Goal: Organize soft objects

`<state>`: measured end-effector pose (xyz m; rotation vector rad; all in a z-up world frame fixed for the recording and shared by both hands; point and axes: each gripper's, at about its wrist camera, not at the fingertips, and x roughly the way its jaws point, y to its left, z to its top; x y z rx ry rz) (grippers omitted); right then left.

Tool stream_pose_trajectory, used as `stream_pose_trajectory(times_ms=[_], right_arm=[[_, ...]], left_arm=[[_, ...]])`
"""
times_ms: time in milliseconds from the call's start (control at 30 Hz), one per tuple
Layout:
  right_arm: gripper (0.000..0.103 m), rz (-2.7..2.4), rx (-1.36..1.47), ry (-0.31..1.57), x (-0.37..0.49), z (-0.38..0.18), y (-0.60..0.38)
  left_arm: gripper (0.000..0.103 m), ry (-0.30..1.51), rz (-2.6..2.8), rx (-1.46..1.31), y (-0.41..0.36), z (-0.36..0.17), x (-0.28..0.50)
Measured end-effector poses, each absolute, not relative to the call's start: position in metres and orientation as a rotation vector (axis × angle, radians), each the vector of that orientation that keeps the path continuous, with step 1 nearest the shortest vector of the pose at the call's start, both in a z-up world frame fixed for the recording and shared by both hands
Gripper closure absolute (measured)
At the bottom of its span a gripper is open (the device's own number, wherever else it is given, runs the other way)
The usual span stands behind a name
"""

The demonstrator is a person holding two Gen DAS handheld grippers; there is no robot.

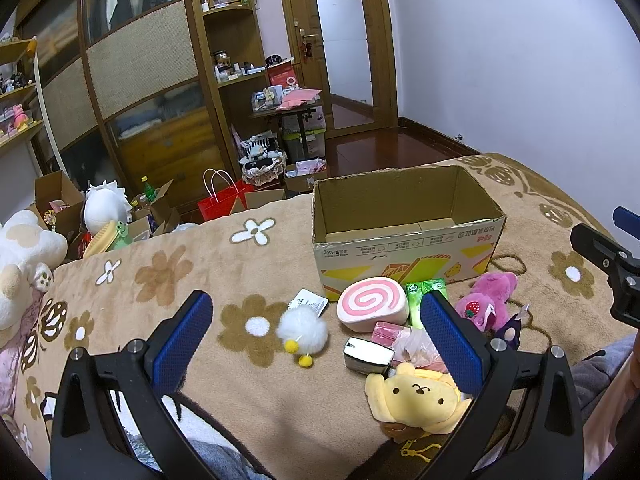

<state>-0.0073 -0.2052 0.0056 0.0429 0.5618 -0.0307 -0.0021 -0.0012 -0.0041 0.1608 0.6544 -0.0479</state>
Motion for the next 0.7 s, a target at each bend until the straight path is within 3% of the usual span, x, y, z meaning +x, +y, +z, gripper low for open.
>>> stream_pose_trajectory(times_ms=[700], right_arm=[[0.000, -0.032, 0.040, 0.562, -0.0060, 0.0042, -0.2047]], left_arm=[[0.001, 0.656, -0.048, 0.159, -0.0006, -0.0034, -0.0018]])
